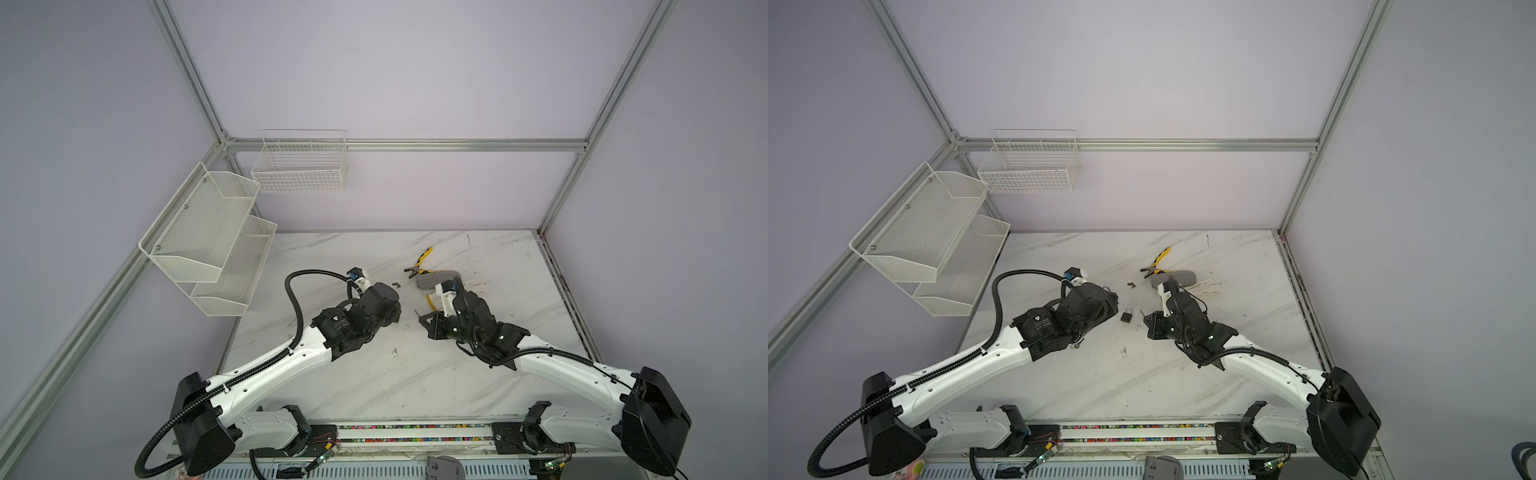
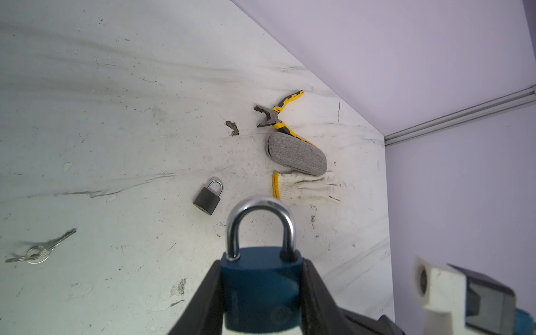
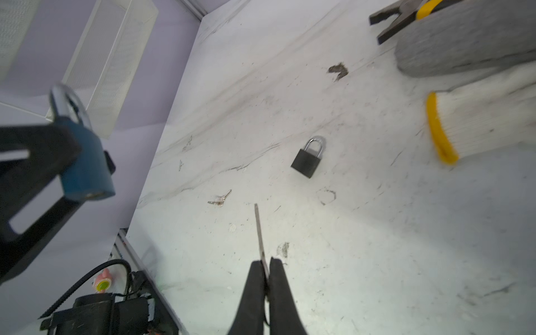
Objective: Unlock with the key
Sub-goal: 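Lift the blue padlock with the left gripper toward the key in the right gripper, then push the key into the keyhole with the right gripper while the left holds the padlock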
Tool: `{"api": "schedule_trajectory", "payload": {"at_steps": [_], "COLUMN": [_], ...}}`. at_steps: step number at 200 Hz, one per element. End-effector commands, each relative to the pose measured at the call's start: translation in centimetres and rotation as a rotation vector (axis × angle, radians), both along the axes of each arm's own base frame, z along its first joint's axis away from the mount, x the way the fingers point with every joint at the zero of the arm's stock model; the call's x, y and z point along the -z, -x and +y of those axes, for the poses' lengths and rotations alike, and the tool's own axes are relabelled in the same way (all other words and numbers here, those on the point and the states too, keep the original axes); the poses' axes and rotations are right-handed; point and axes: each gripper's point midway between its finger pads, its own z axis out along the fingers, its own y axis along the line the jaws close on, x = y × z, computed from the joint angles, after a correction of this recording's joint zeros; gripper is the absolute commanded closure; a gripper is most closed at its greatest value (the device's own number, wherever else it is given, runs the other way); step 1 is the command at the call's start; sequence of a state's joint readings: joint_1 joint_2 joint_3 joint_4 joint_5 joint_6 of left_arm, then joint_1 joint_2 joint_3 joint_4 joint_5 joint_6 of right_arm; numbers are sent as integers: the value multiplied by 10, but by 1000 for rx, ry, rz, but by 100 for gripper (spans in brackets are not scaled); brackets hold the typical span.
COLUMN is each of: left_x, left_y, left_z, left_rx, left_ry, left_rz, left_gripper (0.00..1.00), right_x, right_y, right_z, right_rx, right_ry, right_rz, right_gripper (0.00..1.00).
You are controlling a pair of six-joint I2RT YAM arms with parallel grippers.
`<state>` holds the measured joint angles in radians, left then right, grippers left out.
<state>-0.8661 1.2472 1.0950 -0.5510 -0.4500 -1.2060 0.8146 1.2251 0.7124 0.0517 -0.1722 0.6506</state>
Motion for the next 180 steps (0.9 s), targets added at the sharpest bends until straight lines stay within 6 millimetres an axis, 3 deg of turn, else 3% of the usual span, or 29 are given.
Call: {"api": "schedule_trajectory", "payload": {"at_steps": [1,52,144,180], "left_x": [-12,-9,-3,-2], "left_y": [-8,-15,-19,-19], "left_z": [-5,-14,-16,-17], "left_rx": [-24,-23,-26,-26], "left_ry": [83,102,54,64], "left_rz": [-37,-8,6,13], "left_gripper": [100,100,100,100], "right_x": [-24,-34,-43,-41], "right_y": [1,14,12,12], "right_z": [25,54,39,46], "right_rx": [35,-4,74,55], "right_ry": [-221,-314,-293,-289], "right_rz": [5,-6,-72,-70], "right_gripper": [100,100,100,100]}}
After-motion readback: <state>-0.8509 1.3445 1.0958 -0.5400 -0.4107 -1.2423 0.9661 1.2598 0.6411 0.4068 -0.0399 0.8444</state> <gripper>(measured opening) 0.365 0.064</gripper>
